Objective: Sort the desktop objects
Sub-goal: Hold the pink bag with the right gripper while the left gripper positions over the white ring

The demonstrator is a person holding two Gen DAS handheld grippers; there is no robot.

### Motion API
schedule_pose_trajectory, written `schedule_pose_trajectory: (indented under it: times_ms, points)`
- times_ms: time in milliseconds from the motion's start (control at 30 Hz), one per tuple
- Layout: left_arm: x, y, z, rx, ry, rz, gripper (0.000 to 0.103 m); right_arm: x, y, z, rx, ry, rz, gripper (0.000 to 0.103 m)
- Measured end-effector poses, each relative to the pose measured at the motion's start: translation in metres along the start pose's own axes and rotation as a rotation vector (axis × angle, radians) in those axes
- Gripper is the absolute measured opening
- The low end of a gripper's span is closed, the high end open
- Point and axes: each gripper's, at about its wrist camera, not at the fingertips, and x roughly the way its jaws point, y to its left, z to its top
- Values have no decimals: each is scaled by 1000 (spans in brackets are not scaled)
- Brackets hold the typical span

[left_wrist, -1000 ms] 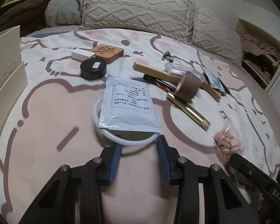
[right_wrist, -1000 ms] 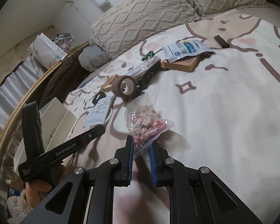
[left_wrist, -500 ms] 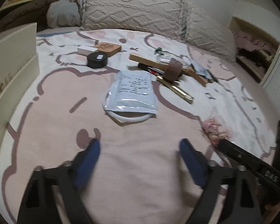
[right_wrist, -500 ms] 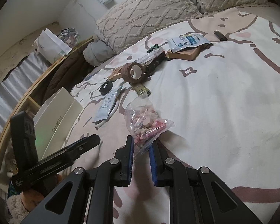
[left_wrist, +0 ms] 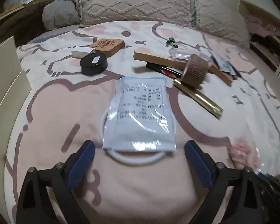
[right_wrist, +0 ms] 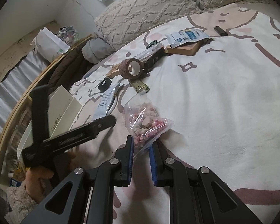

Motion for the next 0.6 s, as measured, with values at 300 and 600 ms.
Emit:
schedule_pose_trajectory:
  times_ms: [300,600]
  points:
    - [-3,4,3,-8,-32,-38,81,3,0,-1,3,6,1,17]
    - [-24,10,2,-56,-96,-154,80,2,1,-1,11,4,10,17]
